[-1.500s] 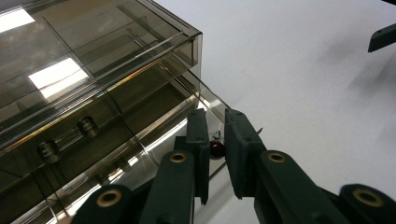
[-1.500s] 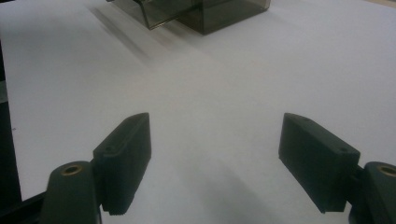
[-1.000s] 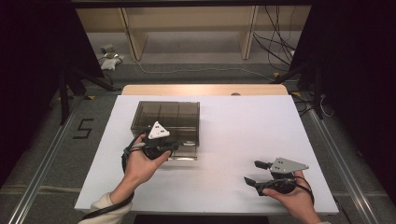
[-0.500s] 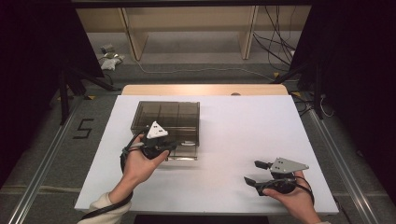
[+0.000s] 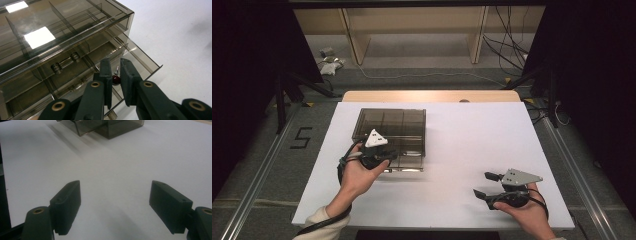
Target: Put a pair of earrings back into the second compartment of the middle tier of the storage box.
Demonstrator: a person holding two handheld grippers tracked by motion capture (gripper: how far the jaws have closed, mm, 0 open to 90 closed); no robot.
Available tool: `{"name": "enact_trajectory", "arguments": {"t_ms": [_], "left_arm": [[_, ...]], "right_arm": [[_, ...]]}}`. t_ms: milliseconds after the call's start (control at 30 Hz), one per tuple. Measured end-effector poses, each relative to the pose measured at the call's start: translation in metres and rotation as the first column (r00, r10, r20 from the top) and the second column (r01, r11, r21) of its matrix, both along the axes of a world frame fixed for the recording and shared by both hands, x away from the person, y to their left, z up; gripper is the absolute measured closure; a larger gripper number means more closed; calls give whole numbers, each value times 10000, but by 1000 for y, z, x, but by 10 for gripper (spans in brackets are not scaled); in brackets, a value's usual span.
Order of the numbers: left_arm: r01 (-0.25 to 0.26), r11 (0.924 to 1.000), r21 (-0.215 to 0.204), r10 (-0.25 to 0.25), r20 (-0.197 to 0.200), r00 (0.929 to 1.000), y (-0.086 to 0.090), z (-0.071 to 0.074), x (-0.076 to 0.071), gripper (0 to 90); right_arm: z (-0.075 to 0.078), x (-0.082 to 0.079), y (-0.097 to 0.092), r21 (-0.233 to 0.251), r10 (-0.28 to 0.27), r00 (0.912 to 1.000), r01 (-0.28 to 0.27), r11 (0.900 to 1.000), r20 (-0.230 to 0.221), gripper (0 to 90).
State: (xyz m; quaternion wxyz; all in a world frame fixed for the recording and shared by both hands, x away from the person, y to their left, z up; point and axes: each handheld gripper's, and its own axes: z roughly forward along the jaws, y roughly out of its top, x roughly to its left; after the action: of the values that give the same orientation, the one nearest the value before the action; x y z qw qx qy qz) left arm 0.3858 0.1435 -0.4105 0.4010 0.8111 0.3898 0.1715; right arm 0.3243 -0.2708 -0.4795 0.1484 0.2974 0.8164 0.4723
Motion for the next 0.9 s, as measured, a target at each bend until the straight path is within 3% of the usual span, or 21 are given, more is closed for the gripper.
{"name": "enact_trajectory", "arguments": {"t_ms": [900], "left_arm": [[-392, 9990, 198, 395, -166, 9991, 14, -7, 7, 799]], "right_arm": [[0, 0, 0, -6, -5, 10000, 5, 10000, 31, 263]]}}
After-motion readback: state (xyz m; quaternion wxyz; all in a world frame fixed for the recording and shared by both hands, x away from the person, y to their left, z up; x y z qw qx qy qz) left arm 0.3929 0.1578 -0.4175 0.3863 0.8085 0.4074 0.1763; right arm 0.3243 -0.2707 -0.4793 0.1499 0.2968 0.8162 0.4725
